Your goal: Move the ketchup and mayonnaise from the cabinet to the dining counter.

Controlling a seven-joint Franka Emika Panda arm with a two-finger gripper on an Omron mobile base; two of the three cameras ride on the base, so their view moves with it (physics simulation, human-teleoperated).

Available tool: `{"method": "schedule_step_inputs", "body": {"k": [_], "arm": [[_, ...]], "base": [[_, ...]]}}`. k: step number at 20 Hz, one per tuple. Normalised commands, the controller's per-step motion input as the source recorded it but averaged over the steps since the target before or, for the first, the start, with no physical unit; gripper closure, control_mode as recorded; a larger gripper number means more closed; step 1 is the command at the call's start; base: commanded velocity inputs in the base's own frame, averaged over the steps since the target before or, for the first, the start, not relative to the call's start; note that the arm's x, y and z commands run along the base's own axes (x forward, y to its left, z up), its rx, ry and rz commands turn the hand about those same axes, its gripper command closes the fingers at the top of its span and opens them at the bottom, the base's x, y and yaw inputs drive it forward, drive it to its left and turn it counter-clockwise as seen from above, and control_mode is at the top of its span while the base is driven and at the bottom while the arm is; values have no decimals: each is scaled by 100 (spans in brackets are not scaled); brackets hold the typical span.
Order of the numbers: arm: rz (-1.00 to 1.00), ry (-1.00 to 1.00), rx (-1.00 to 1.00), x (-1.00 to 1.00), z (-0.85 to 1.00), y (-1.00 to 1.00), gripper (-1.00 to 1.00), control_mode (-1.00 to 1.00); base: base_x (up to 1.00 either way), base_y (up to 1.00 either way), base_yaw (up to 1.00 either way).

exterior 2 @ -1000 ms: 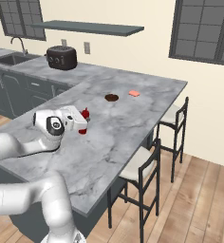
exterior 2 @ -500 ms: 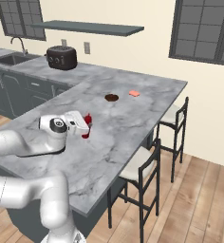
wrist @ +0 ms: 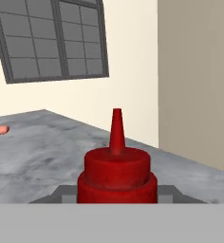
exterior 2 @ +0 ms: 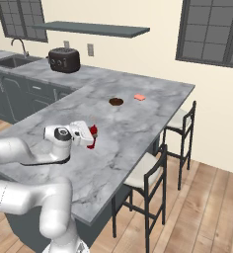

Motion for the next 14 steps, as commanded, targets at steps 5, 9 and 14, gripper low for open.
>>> {"method": "schedule_step_inputs", "body": {"k": [5, 9, 14], "arm": [[-5, 0, 0, 22, -41, 4, 100, -100], [-4, 0, 0, 23, -43, 13, 100, -100], [-3, 0, 0, 8, -41, 12, 100, -100]], "base": [[0, 0, 0], [0, 0, 0], [0, 0, 0]]}}
